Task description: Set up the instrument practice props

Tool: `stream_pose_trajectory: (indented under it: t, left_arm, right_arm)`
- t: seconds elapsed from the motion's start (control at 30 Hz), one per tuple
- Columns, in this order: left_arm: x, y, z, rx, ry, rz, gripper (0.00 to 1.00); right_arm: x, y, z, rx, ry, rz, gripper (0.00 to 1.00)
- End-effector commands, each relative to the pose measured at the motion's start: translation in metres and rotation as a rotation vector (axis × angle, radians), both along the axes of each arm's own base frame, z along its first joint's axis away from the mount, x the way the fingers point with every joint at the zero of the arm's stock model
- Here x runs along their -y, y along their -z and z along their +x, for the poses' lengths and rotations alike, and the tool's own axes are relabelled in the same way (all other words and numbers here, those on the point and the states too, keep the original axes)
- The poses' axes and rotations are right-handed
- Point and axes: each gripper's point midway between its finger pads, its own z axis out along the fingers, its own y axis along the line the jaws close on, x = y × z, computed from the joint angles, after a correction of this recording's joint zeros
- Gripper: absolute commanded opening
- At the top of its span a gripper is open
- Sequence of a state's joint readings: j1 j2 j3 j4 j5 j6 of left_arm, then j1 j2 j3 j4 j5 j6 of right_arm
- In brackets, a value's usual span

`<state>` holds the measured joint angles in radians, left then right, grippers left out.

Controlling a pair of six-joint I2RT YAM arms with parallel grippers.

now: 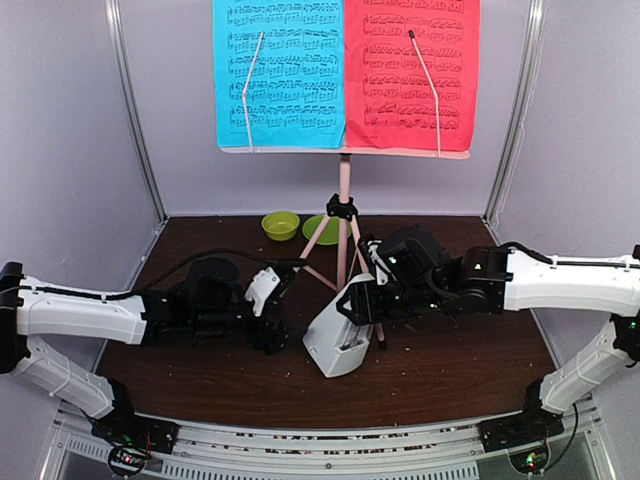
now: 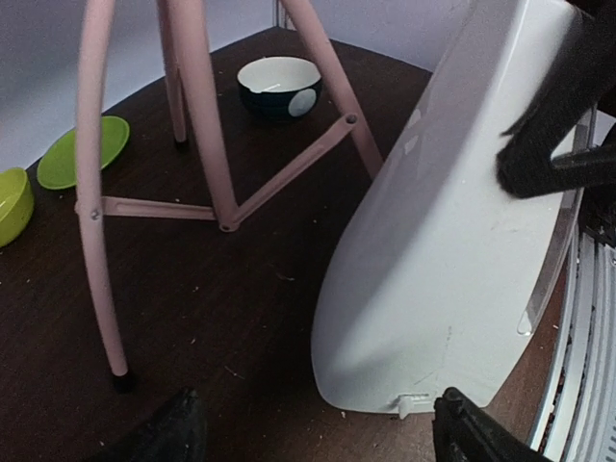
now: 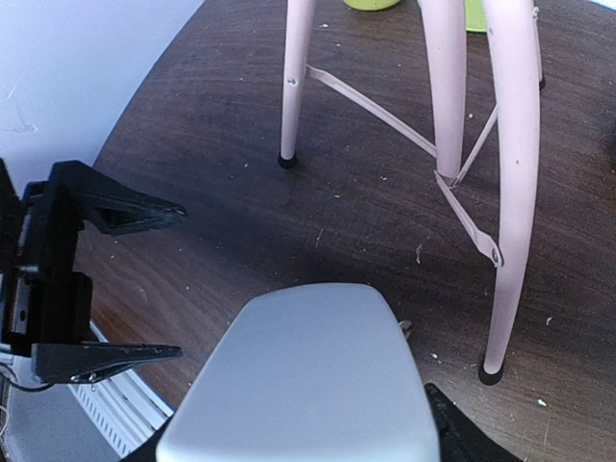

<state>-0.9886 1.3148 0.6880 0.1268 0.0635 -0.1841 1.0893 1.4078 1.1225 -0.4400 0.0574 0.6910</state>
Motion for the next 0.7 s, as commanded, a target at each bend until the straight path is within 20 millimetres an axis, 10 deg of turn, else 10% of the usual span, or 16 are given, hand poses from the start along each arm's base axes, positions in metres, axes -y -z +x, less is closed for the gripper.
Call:
stream_pose_trajectory:
  t: [0.0, 0.67]
  left_arm:
    - [-0.021, -0.026, 0.02, 0.047, -0.181, -0.083, 0.84]
    - [-0.084, -0.036, 0.014, 0.059, -0.375, -0.11, 0.83]
  right_arm:
    - [-0.003, -0.034, 0.017, 0.096, 0.152, -0.017, 0.0]
    - [-0.045, -0.014, 0.009, 0.147, 0.398, -0.235, 0.16]
